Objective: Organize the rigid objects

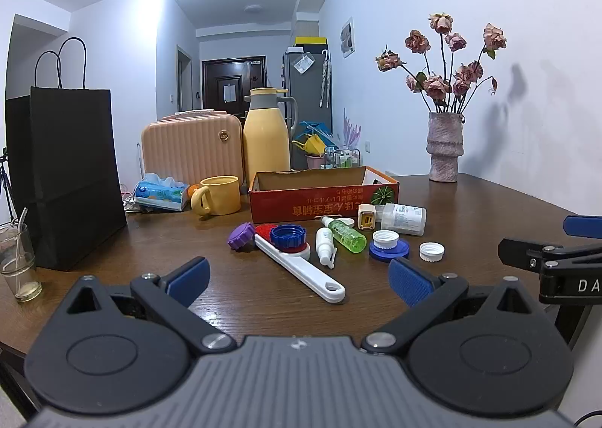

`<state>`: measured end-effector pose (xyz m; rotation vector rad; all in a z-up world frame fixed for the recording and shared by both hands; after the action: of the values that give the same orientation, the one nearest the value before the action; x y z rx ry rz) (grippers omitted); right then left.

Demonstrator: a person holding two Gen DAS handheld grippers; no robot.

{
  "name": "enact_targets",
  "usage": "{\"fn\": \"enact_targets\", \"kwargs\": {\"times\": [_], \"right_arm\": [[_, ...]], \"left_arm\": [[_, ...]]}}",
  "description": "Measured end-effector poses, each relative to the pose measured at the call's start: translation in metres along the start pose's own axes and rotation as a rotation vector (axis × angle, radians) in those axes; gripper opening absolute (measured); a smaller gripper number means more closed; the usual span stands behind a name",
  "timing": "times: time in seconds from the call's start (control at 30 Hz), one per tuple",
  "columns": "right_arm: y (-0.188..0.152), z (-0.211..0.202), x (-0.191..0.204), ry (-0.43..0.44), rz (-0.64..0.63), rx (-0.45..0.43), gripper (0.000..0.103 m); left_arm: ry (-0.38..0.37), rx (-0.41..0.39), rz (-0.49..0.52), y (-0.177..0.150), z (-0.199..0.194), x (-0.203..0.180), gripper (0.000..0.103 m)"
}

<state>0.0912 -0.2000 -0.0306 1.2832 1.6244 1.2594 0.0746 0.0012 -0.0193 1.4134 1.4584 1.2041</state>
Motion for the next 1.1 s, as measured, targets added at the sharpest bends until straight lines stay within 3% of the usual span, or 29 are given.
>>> {"fn": "enact_targets", "kwargs": {"times": [1.1], "right_arm": [[0.0027, -0.0011, 0.0009, 0.000, 0.000, 0.002, 0.103]], "left_arm": [[-0.004, 0.001, -0.002, -0.0001, -0.0023, 0.0000, 0.103]]}}
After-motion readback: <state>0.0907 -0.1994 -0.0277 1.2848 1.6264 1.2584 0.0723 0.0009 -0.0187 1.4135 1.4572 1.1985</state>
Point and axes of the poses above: each gripper's, at about its wrist camera, not at the fingertips, and z roughly the way its jaws point, x to its left, y to its top, the point moved 8 cm from there along z, roughly the way its jaws point, and after that the axes turned 7 degrees about y, right-handed, at the moved point
